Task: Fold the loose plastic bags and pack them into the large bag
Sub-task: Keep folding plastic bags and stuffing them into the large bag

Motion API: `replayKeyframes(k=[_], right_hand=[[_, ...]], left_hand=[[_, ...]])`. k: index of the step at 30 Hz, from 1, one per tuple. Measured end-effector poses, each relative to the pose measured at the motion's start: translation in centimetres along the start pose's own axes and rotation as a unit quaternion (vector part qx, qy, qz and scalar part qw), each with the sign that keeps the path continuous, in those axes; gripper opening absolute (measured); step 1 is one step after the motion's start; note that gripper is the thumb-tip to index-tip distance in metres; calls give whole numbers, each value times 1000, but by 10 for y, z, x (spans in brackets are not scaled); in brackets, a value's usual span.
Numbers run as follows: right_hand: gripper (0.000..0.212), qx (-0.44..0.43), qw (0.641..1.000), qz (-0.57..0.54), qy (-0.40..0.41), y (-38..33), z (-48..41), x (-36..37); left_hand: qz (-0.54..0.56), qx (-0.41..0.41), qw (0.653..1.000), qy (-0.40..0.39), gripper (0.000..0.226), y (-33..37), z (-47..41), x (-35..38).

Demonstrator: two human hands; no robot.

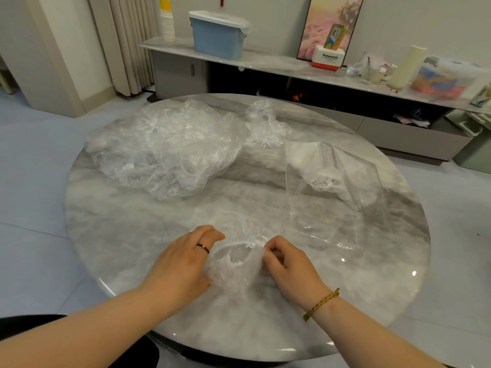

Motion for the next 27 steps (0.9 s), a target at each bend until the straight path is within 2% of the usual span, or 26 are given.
replayKeyframes(k=[3, 5, 6, 7, 8, 10, 11, 12, 15, 18, 23, 25, 27], right_hand=[[10, -66, 986, 113, -100, -8, 4, 1], [36, -104, 960, 194, -170, -6, 4, 4], [38, -109, 952, 218, -183, -4, 3, 3], [37, -116, 950, 227, -180, -4, 1, 1], [32, -119, 952, 228, -166, -2, 0, -1], [19, -102, 958, 226, -141, 2, -2, -5], [13, -82, 965, 215, -125, 6, -3, -9], [10, -60, 976, 184, -106, 10, -4, -12], [31, 25, 996, 64, -59, 18, -8, -19], [33, 80, 997, 0, -16, 23, -12, -22], [28, 109, 991, 81, 12, 23, -16, -16], [22, 96, 984, 150, 13, 19, -18, -13], [17, 79, 979, 190, 7, 16, -18, -9]], left_hand=[[45, 8, 999, 22, 27, -5, 0, -8], [15, 9, 1000, -17, 23, -2, 1, -10], [1, -3, 999, -41, 28, -1, 0, -9], [-7, -4, 999, -31, 32, -4, 1, -6], [-4, -33, 996, -88, 32, -12, 0, 4], [72, -85, 975, -193, 25, -17, 0, 9], [120, -106, 966, -204, 23, -21, -1, 8], [155, -135, 954, -220, 31, -28, -1, 9], [219, -188, 924, -252, 36, -35, -6, 7], [258, -225, 908, -243, 31, -39, -10, 4], [302, -318, 887, -147, 33, -50, -14, 0], [262, -339, 897, -111, 27, -52, -15, -3], [166, -339, 921, -90, 15, -51, -15, -8]])
Point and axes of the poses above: each hand's wrist, its own z-axis away from the middle knuckle, its own x-axis out of the palm, y = z × x, the point moved 4 cm from there along -z, towards the middle knuckle, and after that the axes turned 12 degrees about -x, right-handed, at the moved point
